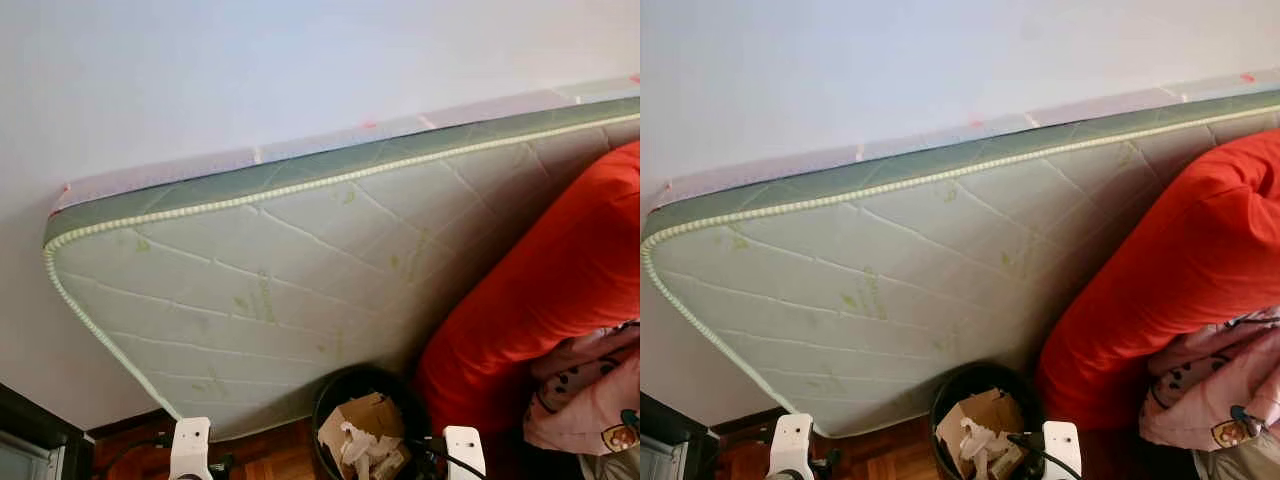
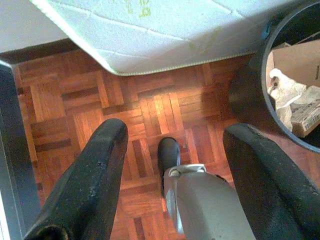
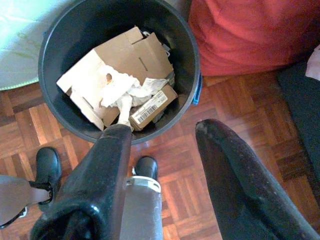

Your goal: Clean up the room

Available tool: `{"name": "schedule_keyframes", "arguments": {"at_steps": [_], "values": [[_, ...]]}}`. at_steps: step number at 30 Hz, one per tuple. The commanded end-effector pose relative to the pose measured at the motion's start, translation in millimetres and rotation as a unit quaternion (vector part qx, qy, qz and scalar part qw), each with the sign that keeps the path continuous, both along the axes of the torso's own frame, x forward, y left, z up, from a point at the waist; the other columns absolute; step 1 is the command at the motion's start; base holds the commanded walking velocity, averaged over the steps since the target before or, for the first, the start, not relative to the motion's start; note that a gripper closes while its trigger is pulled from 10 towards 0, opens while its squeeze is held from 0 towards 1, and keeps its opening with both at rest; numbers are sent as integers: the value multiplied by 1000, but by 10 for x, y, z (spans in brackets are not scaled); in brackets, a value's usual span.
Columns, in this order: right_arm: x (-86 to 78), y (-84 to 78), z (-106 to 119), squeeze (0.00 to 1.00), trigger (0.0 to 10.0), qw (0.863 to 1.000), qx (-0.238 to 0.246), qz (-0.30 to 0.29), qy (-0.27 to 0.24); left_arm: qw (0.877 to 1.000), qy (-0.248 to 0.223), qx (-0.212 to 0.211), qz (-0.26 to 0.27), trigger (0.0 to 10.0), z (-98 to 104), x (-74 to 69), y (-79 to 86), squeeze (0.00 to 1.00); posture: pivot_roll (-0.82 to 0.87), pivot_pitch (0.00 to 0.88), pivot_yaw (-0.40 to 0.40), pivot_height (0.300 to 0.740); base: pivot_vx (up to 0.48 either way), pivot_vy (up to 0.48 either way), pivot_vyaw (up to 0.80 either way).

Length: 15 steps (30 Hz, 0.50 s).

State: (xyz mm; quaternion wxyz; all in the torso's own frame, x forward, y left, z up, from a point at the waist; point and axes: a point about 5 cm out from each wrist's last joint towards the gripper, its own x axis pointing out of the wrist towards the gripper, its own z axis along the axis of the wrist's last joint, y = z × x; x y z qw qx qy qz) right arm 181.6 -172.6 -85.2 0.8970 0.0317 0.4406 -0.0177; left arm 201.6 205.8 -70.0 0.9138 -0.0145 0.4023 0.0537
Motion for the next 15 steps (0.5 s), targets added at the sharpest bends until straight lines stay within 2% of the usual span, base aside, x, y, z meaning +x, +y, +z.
{"name": "schedule_keyframes", "arguments": {"at_steps": [1,15], "values": [[-3,34,-4,0,10000,1000,4,2,1,1000,8,1,10,10000,-24,-54,37,0,69,148,0,740,0,0,0],[73,58,32,0,10000,1000,7,1,-12,1000,7,2,6,10000,-14,-43,58,0,78,174,5,740,0,0,0]]}}
